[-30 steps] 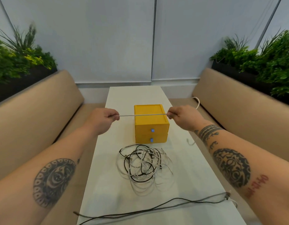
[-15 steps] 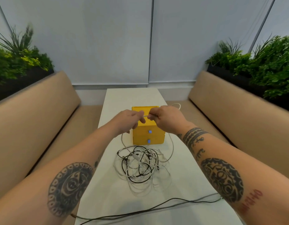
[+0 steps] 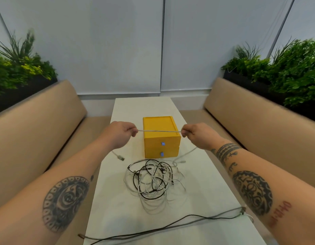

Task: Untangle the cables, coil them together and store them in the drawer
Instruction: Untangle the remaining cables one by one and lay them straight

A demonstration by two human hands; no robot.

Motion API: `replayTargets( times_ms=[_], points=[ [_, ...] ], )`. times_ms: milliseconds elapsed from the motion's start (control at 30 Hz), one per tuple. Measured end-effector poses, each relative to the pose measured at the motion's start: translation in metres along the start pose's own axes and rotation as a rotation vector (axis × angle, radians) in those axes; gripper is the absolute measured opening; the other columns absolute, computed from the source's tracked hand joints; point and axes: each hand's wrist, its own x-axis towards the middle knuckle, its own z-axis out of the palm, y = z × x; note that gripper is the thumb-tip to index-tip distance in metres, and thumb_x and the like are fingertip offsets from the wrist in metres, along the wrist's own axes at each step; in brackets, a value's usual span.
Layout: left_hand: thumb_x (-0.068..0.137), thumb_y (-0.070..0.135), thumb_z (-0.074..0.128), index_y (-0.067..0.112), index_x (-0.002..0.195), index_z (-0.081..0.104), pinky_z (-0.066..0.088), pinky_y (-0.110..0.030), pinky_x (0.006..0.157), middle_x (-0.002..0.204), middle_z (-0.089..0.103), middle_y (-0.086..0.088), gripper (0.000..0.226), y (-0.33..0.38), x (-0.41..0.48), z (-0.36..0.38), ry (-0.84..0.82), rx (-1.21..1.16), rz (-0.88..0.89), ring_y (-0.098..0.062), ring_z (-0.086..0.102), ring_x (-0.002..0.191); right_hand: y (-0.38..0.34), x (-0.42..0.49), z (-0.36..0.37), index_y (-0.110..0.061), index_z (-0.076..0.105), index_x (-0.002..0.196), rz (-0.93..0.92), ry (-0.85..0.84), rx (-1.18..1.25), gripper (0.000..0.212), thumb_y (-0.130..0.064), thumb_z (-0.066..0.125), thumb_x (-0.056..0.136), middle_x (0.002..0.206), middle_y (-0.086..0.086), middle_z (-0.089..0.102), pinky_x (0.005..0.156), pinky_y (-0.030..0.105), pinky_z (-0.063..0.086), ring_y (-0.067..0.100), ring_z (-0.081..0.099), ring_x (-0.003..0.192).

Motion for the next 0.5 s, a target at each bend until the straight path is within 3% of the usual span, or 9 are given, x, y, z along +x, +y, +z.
replayTargets(
  times_ms=[100, 233, 300, 500],
  points=[
    [0.095, 0.030, 0.050, 0.033, 0.067, 0.062, 0.051, -0.035, 0.070, 0.073, 0.066, 0.012, 0.031, -0.011, -0.006, 0.007, 0.016, 0.034, -0.022, -0.016, 0.059, 0.072, 0.011, -0.009, 0.014, -0.036, 0.054, 0.083, 0.017, 0.002, -0.034, 0.022, -0.030, 0.045, 0.102, 0.070, -0.014, 0.055, 0.067, 0.027, 0.036, 0.019, 0.053, 0.074],
    [0.098, 0.029, 0.048, 0.034, 0.069, 0.060, 0.034, -0.026, 0.057, 0.069, 0.059, 0.019, 0.033, -0.014, -0.019, 0.025, 0.001, 0.094, -0.052, -0.003, 0.052, 0.069, 0.010, -0.015, 0.032, -0.036, 0.060, 0.092, 0.008, -0.031, -0.069, 0.021, -0.029, 0.044, 0.103, 0.082, -0.007, 0.059, 0.068, 0.027, 0.037, 0.020, 0.052, 0.078],
    [0.098, 0.028, 0.049, 0.035, 0.067, 0.059, 0.034, -0.026, 0.057, 0.066, 0.058, 0.018, 0.034, -0.019, -0.025, 0.029, -0.003, 0.095, -0.056, -0.004, 0.050, 0.066, 0.012, -0.020, 0.036, -0.034, 0.062, 0.095, -0.009, -0.040, -0.089, 0.022, -0.029, 0.043, 0.103, 0.084, -0.006, 0.062, 0.069, 0.029, 0.038, 0.020, 0.053, 0.079],
    [0.098, 0.024, 0.051, 0.030, 0.067, 0.059, 0.031, -0.020, 0.054, 0.064, 0.057, 0.016, 0.032, -0.041, -0.038, 0.022, 0.008, 0.086, -0.094, -0.006, 0.051, 0.066, 0.036, -0.042, 0.035, -0.041, 0.052, 0.085, 0.090, -0.081, -0.098, 0.024, -0.025, 0.044, 0.101, 0.073, -0.016, 0.056, 0.068, 0.030, 0.042, 0.018, 0.057, 0.079]
  ],
)
